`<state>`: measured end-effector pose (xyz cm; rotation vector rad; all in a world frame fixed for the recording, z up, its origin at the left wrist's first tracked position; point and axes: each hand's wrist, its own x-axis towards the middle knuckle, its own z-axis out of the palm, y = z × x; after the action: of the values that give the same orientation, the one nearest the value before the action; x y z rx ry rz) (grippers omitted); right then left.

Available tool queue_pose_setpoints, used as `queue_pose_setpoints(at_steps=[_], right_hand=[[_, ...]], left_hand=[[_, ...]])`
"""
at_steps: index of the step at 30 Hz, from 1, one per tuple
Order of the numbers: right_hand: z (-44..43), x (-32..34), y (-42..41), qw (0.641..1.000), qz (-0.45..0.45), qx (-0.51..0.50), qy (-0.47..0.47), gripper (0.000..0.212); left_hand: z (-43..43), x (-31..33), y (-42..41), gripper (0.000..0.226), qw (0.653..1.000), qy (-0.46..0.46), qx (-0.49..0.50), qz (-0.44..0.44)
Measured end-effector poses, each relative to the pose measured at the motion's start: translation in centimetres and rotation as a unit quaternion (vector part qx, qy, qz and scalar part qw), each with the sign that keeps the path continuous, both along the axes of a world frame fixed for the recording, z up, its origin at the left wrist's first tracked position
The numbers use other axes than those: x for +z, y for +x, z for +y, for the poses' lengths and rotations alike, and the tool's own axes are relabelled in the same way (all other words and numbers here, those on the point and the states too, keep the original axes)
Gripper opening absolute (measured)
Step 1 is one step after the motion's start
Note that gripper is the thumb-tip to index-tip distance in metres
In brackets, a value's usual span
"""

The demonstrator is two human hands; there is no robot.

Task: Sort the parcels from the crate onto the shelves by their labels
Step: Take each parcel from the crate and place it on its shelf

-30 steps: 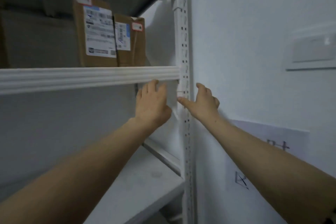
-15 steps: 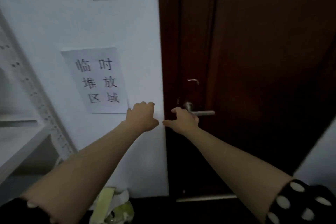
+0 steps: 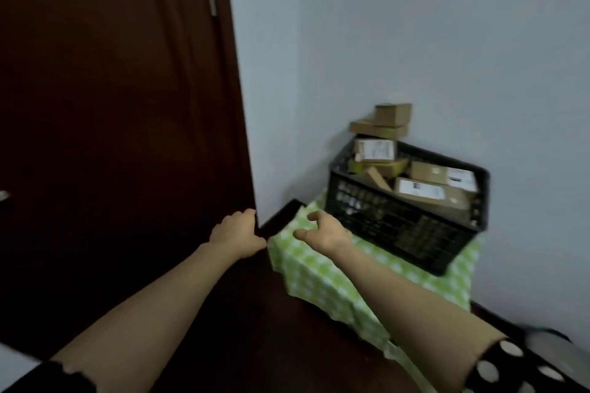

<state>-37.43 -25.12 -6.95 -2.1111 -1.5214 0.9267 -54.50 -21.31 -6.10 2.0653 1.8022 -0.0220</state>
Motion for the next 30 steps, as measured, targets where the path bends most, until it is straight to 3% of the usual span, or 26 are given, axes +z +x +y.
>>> queue_pose_setpoints(at_steps=[7, 13, 18, 25, 30], right_hand=[[-2.4, -2.9, 15.7, 0.984, 0.09, -0.151, 0.002, 0.059], [0.8, -4.9, 24.5, 0.967, 0.093, -0.235, 0.026, 0.055], [7.7, -6.3, 28.6, 0.96, 0.106, -0.256, 0.025, 0.049], [14.4, -8.1, 32.5, 0.954, 0.124, -0.271, -0.004, 0.042], [16.6, -9.6, 34.1, 0.957, 0.123, -0.262, -0.032, 0.041]], left_hand=[[3.4, -2.4, 16.2, 0.06, 0.989, 0.001, -0.146, -0.01], [10.8, -4.8, 25.6, 0.054, 0.976, 0.024, -0.214, -0.026], [19.5, -7.3, 31.1, 0.046, 0.964, 0.045, -0.259, -0.035], [27.8, -11.1, 35.9, 0.078, 0.929, 0.011, -0.366, 0.051], [29.5, -11.8, 37.4, 0.063, 0.914, 0.01, -0.399, 0.069]])
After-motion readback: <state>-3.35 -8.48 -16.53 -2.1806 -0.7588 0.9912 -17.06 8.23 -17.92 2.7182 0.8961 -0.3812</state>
